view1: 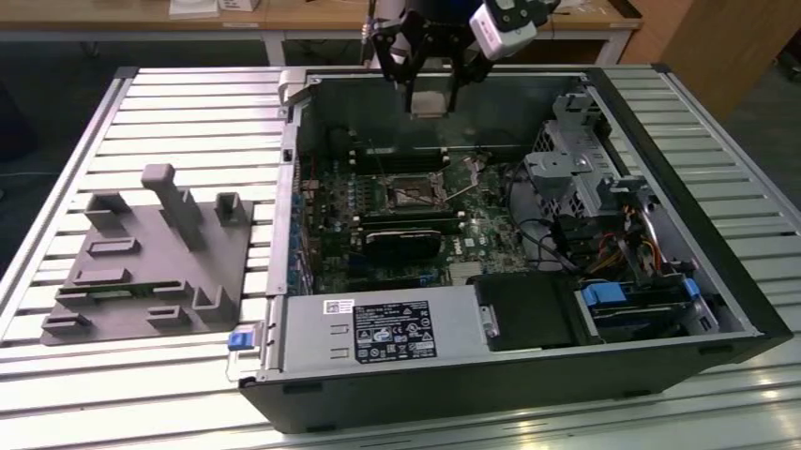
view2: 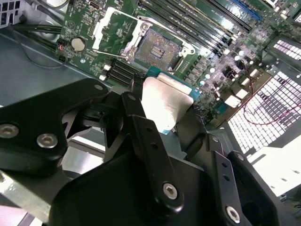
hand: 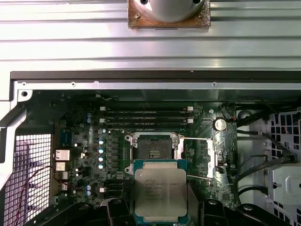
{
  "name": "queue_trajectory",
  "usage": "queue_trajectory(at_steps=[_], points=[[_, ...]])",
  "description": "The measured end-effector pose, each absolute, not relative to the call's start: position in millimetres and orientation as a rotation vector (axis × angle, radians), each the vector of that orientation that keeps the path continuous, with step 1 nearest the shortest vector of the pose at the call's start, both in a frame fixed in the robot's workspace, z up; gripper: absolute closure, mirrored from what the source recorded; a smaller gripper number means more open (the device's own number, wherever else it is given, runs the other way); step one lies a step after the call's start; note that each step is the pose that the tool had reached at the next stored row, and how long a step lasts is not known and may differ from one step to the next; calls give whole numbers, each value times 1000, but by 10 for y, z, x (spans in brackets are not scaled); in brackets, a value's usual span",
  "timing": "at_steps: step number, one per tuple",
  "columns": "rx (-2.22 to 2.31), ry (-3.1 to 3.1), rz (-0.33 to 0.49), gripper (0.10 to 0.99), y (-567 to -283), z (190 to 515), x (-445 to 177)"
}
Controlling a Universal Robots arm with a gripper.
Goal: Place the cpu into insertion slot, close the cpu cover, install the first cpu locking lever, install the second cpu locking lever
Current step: 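Place the cpu into insertion slot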
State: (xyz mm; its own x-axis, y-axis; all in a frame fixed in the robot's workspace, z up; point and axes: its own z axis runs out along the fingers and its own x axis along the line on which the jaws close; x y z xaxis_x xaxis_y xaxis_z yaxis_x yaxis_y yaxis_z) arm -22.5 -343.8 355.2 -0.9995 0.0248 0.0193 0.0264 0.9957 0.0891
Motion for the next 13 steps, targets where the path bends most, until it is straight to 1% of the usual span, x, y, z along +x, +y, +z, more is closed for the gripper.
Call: queue_trajectory(at_steps=[13], points=[[-40, -3120, -140, 549, -3438, 3492, -225]])
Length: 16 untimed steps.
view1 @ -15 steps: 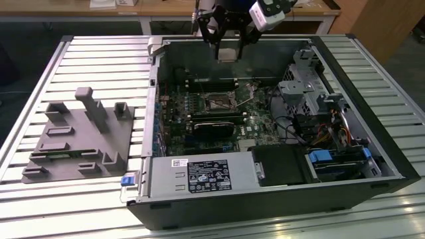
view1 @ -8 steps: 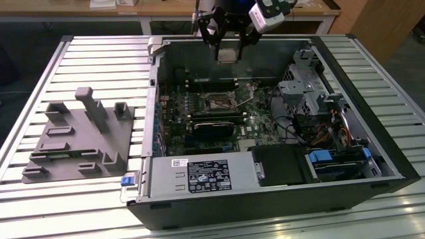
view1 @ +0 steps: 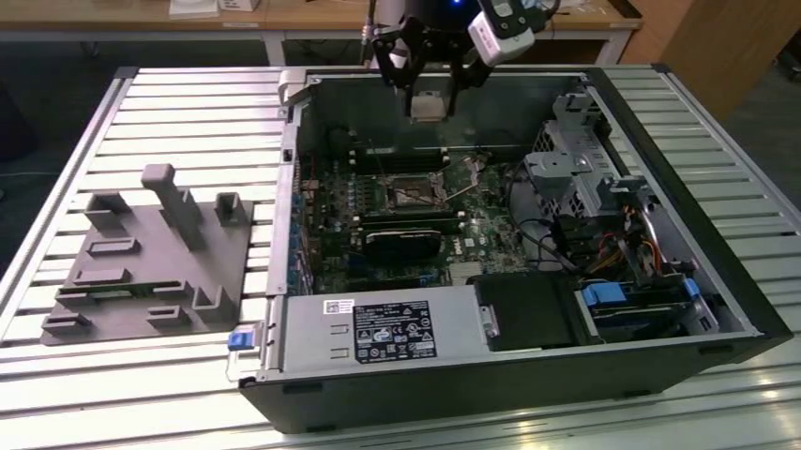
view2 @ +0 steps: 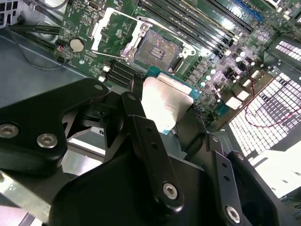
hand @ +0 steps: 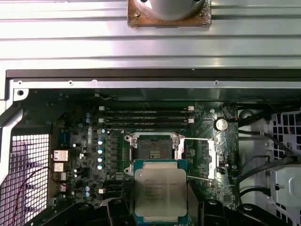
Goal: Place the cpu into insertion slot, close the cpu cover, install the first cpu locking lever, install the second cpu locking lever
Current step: 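Place the cpu into insertion slot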
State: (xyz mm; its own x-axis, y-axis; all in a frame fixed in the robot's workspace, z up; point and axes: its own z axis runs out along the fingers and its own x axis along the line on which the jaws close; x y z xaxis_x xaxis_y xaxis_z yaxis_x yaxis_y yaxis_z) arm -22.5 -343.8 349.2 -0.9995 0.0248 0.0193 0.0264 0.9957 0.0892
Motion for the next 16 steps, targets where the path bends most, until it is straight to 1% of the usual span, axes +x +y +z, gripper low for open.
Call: queue_trajectory(at_steps=[16], points=[[-40, -3120, -140, 549, -3438, 3367, -225]])
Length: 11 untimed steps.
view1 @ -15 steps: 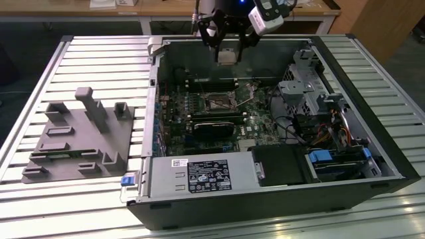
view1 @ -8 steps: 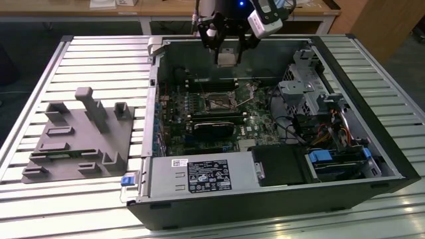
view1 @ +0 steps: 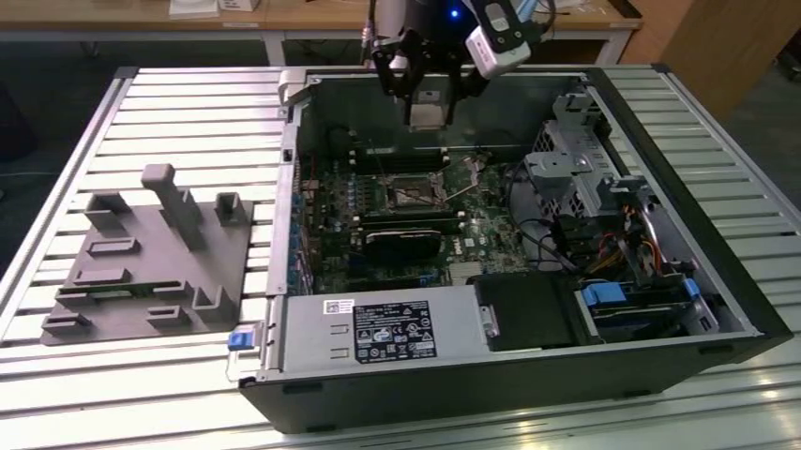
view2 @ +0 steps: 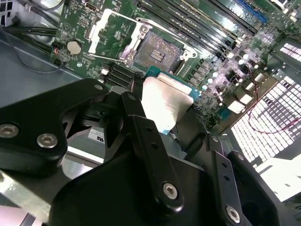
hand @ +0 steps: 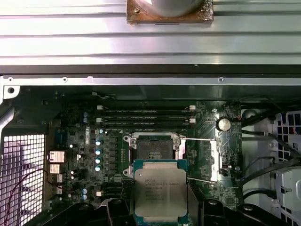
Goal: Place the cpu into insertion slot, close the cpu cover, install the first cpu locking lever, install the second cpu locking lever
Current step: 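Place the cpu into insertion slot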
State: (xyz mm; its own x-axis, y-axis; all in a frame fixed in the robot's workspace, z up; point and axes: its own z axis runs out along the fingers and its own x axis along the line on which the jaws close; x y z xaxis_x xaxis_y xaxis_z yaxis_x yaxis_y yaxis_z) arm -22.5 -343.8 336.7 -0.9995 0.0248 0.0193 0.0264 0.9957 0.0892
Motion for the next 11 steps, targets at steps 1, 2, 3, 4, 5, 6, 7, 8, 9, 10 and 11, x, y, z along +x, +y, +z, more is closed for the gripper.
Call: queue_trajectory(at_steps=[1, 2, 3, 4, 5, 6, 7, 8, 9, 10, 11], points=[[-40, -3120, -140, 549, -3438, 3356, -225], [-40, -3120, -140, 549, -3438, 3344, -225], [-40, -3120, -140, 549, -3438, 3333, -225], [-40, -3120, -140, 549, -3438, 3323, -225], [-40, -3120, -140, 549, -3438, 3313, -225], [-40, -3120, -140, 549, -3438, 3303, -225], [-40, -3120, -140, 549, -3438, 3293, -225], [-40, -3120, -140, 549, -3438, 3284, -225], [-40, -3120, -140, 549, -3438, 3274, -225], [-40, -3120, -140, 549, -3438, 3265, -225], [-40, -3120, -140, 549, -3438, 3256, -225]])
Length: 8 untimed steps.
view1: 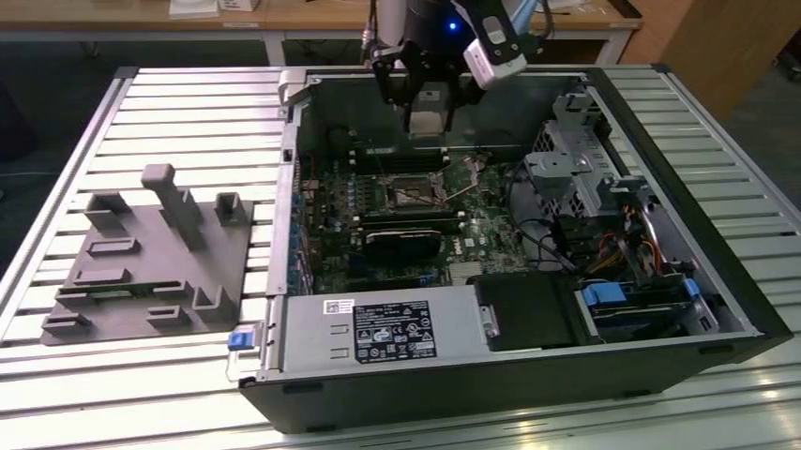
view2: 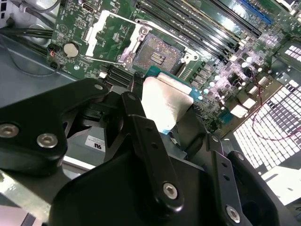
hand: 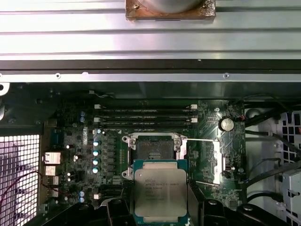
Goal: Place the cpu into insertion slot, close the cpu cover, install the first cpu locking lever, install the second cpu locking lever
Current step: 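Place the cpu into insertion slot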
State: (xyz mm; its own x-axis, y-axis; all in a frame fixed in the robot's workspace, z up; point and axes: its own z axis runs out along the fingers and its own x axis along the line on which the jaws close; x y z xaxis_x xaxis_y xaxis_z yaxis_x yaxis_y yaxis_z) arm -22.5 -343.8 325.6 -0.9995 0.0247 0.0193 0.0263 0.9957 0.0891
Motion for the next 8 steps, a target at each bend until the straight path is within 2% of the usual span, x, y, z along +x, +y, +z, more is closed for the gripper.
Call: queue_trajectory(at_steps=[8], points=[[-40, -3120, -140, 549, -3438, 3170, -225]])
